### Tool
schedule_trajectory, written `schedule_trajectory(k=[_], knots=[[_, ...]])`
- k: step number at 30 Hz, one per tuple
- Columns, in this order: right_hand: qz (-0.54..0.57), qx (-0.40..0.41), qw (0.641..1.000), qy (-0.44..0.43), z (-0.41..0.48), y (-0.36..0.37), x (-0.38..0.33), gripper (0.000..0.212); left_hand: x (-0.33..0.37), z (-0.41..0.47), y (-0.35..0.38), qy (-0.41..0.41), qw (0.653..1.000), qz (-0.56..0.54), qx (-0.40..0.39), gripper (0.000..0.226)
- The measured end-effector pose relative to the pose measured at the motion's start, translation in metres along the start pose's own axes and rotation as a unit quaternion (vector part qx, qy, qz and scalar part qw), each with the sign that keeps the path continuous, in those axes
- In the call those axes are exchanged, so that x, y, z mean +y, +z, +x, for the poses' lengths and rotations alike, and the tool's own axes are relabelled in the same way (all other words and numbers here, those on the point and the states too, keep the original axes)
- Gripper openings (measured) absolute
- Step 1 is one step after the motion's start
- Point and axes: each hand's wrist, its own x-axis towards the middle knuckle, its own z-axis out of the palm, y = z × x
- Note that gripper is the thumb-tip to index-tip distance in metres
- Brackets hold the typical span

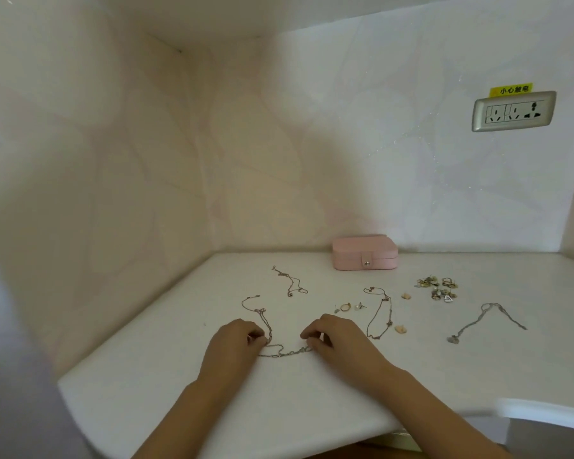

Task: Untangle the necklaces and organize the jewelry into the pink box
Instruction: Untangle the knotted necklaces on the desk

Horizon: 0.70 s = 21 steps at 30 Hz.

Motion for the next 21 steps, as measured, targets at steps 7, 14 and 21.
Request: schedule_trajectory(k=[7,14,21], knots=[[0.056,-0.005,0.997,0.057,0.007,-0.002,-0.003,0.021,-0.007,0.016,-0.016,-0.092,0.987,-0.062,-0.12,0.01],[0.322,-0.021,0.933,0.16,0.01,-0.006,-0.02,0.014,-0.001,0.026,-0.027,-0.128,0.97,-0.199,-0.062,0.008],[0.623,-0.134,0.704,0.315,0.043,-0.007,-0.06,0.042,0.016,0.023,-0.05,-0.133,0.946,-0.293,-0.044,0.024]])
